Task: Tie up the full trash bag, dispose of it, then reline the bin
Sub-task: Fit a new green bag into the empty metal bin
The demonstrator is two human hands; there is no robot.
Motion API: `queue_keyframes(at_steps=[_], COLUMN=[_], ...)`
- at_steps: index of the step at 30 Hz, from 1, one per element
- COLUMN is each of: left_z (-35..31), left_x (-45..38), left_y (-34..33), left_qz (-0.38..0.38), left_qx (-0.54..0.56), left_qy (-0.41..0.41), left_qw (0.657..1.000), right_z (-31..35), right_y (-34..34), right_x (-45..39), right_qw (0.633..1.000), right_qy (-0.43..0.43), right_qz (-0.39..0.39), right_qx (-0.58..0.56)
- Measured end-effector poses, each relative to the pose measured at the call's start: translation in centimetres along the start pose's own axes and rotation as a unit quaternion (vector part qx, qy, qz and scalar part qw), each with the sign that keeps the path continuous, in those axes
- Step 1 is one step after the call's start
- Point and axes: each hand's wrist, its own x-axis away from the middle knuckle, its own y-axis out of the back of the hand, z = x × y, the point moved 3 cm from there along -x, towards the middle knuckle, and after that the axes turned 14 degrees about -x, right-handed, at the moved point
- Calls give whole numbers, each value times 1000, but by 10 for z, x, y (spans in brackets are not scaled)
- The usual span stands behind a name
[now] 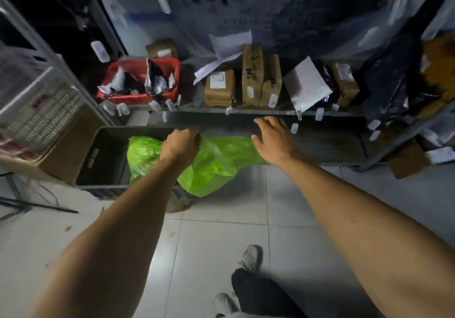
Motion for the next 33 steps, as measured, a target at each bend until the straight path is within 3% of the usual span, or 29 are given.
queue_keyframes(at_steps=[7,16,26,33], left_z=[74,135,118,88], left_x=[104,277,474,606], left_y=[14,21,37,40], left_qz=[1,-34,-43,-26], left_qx=[1,-19,-42,-49], left_qy=[153,370,594,679], left_qw=[988,928,802,732], right_z=[80,174,254,294], right_y=[-25,-91,-139,-150], right_x=[31,76,203,310], right_qw=[994,950,841,764], right_qy=[98,250,442,537], right_qz=[50,186,311,357], right_qx=[-2,-23,-36,-23])
